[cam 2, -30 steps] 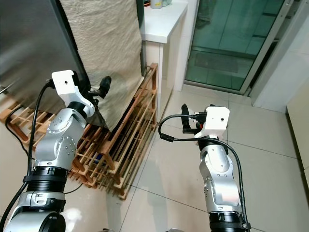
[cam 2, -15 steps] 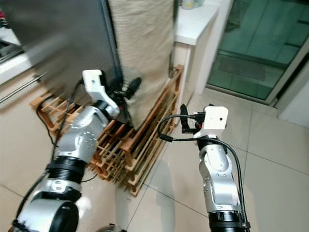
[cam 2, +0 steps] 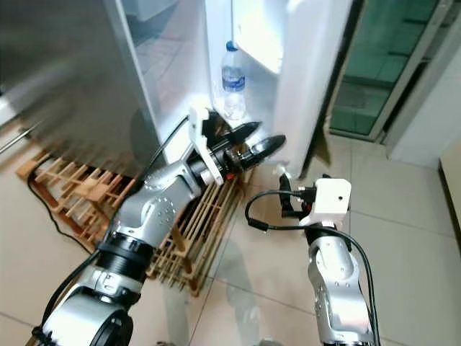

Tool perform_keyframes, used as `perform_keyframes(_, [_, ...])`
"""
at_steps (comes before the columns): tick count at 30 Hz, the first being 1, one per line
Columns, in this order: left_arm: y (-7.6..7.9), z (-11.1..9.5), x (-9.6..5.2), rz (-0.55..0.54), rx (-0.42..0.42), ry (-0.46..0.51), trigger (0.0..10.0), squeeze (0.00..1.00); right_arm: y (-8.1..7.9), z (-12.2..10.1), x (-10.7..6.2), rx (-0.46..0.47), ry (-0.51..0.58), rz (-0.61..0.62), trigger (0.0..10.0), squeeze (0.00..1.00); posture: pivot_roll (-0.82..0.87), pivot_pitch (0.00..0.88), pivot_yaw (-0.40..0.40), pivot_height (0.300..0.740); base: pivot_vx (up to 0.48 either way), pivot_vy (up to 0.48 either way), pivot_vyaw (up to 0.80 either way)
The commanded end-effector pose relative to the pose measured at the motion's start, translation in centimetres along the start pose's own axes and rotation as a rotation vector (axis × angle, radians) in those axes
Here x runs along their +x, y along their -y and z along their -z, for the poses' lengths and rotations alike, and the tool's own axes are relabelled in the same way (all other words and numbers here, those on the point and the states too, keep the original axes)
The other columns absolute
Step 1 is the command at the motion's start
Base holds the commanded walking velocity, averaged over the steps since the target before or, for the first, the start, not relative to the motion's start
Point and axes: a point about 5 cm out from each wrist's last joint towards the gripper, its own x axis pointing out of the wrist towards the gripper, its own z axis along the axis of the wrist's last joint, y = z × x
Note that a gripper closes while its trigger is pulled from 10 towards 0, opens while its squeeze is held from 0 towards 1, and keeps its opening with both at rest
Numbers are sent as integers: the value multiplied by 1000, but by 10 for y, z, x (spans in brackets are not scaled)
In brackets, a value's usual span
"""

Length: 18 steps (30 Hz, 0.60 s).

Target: Restocking fridge

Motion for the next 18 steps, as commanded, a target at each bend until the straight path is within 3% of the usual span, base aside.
perform_keyframes(1, [-20,-9,-22,-143,41,36,10000,0,1,-4,0,3,10,10,10000,43,-156,0,81,740,0,0,0])
perform_keyframes(4, [-41,-17,-51,-323,104,56,10000,0,3,-4,2,1,6,9,10000,35,-135,0,69,740,0,0,0])
perform_keyframes(5, [-45,-22,-65,-356,159,48,10000,0,2,-4,5,0,4,-1,10000,39,-118,0,60,740,0,0,0])
perform_keyframes(9, [-43,-26,-72,-354,223,37,10000,0,1,-5,7,-2,2,-12,10000,39,-83,0,41,740,0,0,0])
perform_keyframes(13, [-38,-45,-96,-382,283,48,10000,0,-6,-3,12,-4,-1,-50,10000,43,-56,0,36,740,0,0,0])
perform_keyframes(14, [-38,-48,-109,-399,298,34,10000,0,-7,-3,13,-3,-4,-52,10000,39,-47,0,37,740,0,0,0])
perform_keyframes(16, [-38,-49,-115,-411,301,30,10000,0,-7,-2,13,-2,-4,-53,10000,39,-47,0,37,740,0,0,0])
perform_keyframes(18, [-51,-53,-139,-557,266,59,10000,0,-9,-1,14,-3,-9,-61,10000,43,-35,0,38,740,0,0,0])
